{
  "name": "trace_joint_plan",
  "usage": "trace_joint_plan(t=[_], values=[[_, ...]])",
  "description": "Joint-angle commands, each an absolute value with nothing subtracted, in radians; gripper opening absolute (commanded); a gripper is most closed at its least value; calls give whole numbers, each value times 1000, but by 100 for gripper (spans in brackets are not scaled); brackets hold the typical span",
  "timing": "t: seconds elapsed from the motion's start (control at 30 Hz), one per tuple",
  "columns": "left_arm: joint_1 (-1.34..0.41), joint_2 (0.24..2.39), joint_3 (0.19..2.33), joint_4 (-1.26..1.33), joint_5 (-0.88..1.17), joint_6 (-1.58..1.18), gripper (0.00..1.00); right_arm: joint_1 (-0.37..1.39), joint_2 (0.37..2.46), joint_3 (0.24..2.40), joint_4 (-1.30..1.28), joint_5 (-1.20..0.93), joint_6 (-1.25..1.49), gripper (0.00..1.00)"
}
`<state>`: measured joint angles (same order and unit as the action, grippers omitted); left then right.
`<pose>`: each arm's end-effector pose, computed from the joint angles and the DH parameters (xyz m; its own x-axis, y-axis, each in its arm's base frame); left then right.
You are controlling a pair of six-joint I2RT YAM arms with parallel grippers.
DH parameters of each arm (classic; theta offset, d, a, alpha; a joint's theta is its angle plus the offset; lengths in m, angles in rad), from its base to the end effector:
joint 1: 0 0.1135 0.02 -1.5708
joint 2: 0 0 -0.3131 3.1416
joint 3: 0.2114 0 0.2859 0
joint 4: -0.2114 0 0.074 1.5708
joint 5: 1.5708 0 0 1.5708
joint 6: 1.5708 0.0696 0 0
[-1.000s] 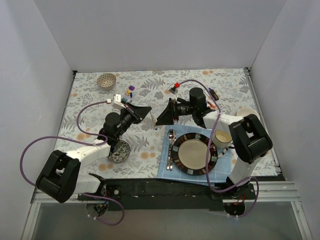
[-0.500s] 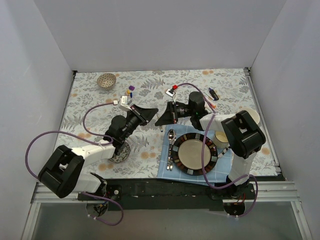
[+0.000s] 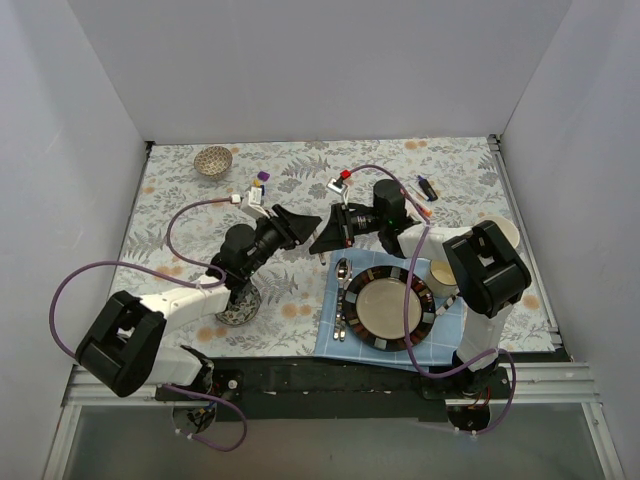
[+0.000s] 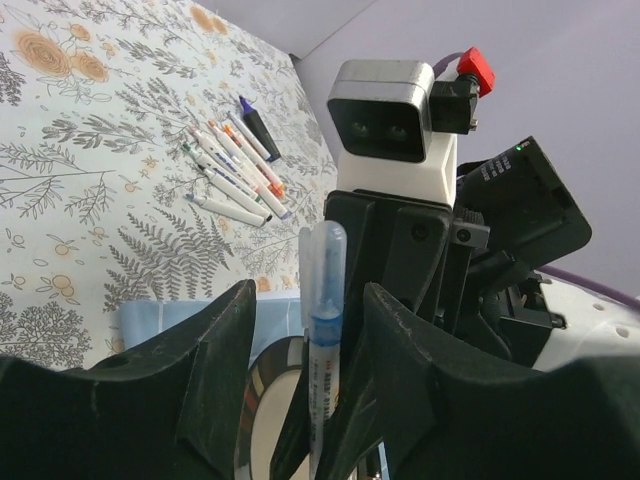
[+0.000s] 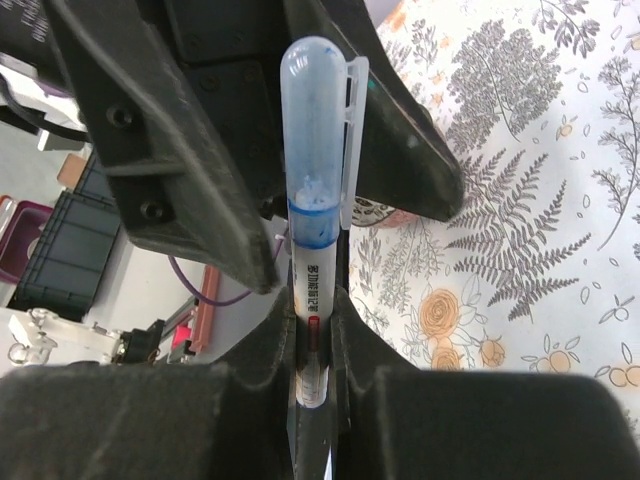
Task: Open the pen caps
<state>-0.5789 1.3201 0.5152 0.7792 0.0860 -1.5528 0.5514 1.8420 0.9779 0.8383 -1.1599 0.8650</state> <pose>0.2668 -0.1815 0.2532 -0.6173 -0.7866 -0.0158 -0.0104 0.0282 -0.9995 0.3352 0.2811 0.2389 -0.7677 -0.1152 -0.6304 -0.6254 -0.0804 0.7762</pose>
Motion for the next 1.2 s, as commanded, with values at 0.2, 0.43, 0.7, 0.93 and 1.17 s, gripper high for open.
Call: trace_joint_plan(t=[0.2, 0.43, 0.7, 0.93, 1.17], values=[[-575, 1298, 666, 552, 51, -1460, 42, 560, 1822, 1086, 499, -1131, 586, 1], [-575, 1325, 727, 439, 55, -1451, 31, 564, 1813, 1121, 364, -1072, 474, 1], [-575, 1344, 796, 350, 32, -1407, 6, 580, 1818, 1176, 218, -1017, 330, 1], [-416, 1362, 1157, 95, -259, -1135, 0, 626, 1832, 1215, 120, -997, 247, 1], [-296, 1420, 1410, 43, -265, -1040, 0, 644, 1836, 1226, 103, -1011, 233, 1]])
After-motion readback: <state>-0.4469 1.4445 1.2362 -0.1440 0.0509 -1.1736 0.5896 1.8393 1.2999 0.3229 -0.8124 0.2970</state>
